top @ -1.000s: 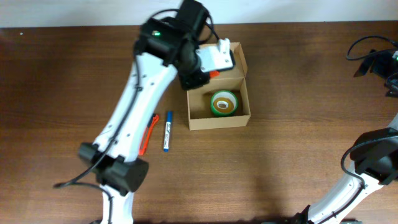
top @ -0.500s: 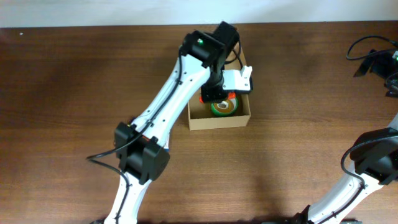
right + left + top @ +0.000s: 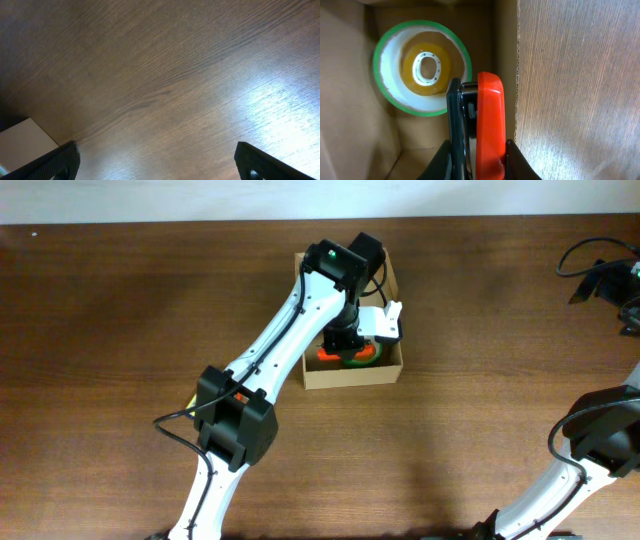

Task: Pack container
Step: 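Lower the stapler into the box beside the tape and release it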

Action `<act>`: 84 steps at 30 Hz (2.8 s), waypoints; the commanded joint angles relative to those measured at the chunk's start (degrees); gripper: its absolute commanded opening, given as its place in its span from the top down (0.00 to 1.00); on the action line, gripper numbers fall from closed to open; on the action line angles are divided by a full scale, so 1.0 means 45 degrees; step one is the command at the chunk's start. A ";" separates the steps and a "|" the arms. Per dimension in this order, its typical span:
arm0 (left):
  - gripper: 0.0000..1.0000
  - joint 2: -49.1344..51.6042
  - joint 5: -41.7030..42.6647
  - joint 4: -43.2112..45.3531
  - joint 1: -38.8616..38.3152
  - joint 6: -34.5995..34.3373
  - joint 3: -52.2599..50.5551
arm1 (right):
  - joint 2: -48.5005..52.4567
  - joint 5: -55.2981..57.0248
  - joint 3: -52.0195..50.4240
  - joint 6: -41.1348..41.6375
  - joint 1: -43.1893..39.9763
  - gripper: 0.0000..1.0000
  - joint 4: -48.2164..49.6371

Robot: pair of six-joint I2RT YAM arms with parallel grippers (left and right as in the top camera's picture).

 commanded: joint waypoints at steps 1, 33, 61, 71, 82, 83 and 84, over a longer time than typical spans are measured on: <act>0.98 0.0019 0.0335 0.0185 -0.0049 0.0243 -0.0403 | -0.0384 -0.0165 -0.0005 -0.0097 0.0049 0.01 0.0000; 0.98 0.0695 0.0471 0.1200 -0.0024 0.0233 -0.1506 | -0.0384 -0.0160 -0.0005 -0.0097 0.0049 0.01 -0.0005; 0.66 0.1141 -0.0058 0.1617 -0.0015 -0.0729 -0.1506 | -0.0384 -0.0160 -0.0005 -0.0097 0.0044 0.01 -0.0005; 0.34 0.1141 -0.0058 0.1651 -0.0015 -0.0967 -0.1501 | -0.0384 -0.0165 -0.0005 -0.0097 0.0044 0.01 -0.0005; 0.76 0.1141 -0.0063 0.1661 -0.0015 -0.0967 -0.1501 | -0.0384 -0.0165 -0.0005 -0.0097 0.0044 0.01 -0.0005; 0.80 0.1141 -0.0063 0.1656 -0.0015 -0.0967 -0.1501 | -0.0384 -0.0165 -0.0005 -0.0097 0.0044 0.01 -0.0005; 0.89 0.1141 -0.0063 0.1656 -0.0015 -0.0967 -0.1501 | -0.0384 -0.0165 -0.0005 -0.0097 0.0044 0.00 0.0000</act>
